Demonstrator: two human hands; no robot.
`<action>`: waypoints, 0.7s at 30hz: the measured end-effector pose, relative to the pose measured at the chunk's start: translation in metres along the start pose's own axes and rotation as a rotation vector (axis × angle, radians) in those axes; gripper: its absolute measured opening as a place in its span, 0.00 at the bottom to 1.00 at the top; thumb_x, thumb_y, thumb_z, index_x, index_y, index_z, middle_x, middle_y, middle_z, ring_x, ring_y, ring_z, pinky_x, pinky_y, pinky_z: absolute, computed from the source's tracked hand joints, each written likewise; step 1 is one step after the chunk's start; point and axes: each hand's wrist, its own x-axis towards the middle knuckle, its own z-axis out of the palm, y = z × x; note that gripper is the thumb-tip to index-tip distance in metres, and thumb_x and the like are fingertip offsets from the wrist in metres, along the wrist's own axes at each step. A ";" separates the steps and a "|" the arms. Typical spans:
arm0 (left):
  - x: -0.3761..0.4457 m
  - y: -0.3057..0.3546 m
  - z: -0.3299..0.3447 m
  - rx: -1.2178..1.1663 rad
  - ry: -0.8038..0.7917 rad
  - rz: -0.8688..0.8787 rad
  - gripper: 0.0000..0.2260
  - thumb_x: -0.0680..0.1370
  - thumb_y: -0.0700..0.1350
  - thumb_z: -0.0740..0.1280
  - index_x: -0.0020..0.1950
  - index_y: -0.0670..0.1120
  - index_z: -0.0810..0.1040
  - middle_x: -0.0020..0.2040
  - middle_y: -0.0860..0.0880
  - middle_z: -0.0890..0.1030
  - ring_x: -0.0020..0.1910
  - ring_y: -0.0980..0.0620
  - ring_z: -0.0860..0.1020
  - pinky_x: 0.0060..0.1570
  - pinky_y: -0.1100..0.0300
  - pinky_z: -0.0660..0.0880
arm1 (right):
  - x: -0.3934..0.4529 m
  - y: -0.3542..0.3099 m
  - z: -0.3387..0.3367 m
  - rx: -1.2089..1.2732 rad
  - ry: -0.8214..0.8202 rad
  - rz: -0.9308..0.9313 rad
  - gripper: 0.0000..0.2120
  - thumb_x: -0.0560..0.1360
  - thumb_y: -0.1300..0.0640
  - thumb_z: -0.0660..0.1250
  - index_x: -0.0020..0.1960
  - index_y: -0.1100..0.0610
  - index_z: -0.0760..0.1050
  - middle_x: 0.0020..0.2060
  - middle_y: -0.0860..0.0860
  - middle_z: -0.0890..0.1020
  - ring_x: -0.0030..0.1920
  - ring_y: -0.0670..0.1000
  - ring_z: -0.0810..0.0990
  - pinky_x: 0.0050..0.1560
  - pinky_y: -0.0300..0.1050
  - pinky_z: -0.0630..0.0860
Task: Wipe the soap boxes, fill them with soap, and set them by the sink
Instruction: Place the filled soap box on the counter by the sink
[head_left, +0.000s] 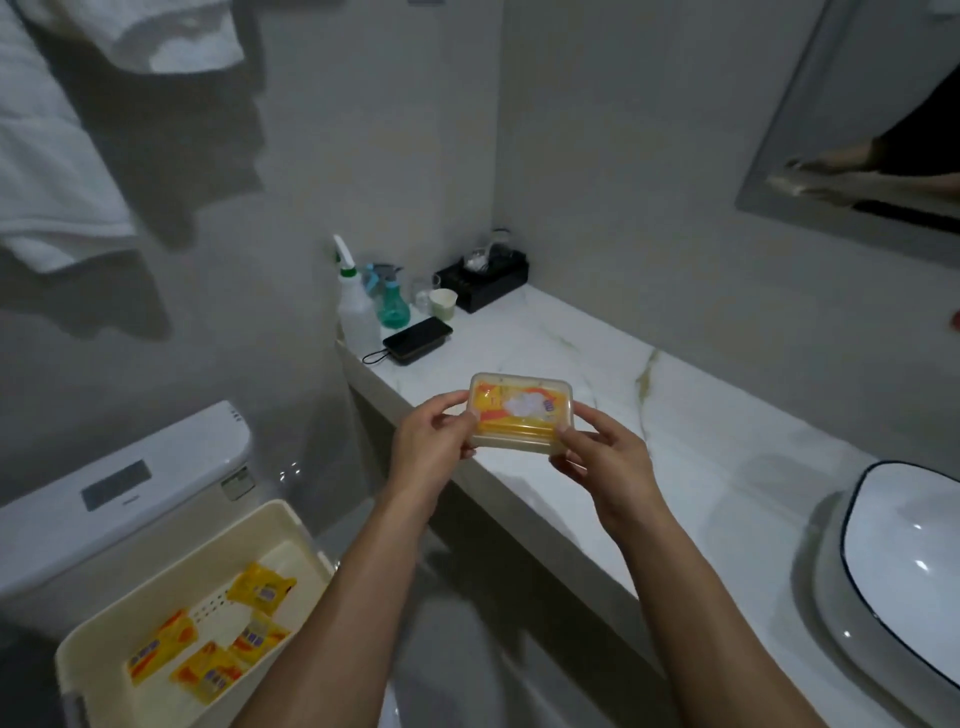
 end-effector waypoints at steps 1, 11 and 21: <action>0.004 0.003 0.017 0.009 -0.012 0.003 0.12 0.78 0.44 0.69 0.62 0.51 0.81 0.48 0.47 0.84 0.44 0.50 0.84 0.42 0.58 0.83 | 0.006 -0.005 -0.014 -0.005 0.015 -0.008 0.19 0.77 0.63 0.71 0.67 0.55 0.77 0.47 0.56 0.86 0.47 0.53 0.87 0.48 0.45 0.84; 0.027 0.020 0.170 0.039 -0.208 0.023 0.12 0.79 0.43 0.68 0.62 0.48 0.82 0.49 0.45 0.84 0.47 0.49 0.83 0.44 0.58 0.83 | 0.048 -0.040 -0.144 0.014 0.212 -0.057 0.21 0.75 0.61 0.73 0.68 0.56 0.77 0.48 0.59 0.85 0.49 0.55 0.86 0.47 0.44 0.83; 0.075 0.012 0.274 0.148 -0.386 -0.042 0.13 0.74 0.46 0.71 0.58 0.50 0.82 0.43 0.50 0.85 0.42 0.51 0.84 0.50 0.53 0.83 | 0.092 -0.031 -0.212 0.011 0.482 -0.035 0.21 0.75 0.62 0.74 0.67 0.59 0.77 0.45 0.58 0.86 0.45 0.55 0.84 0.51 0.49 0.83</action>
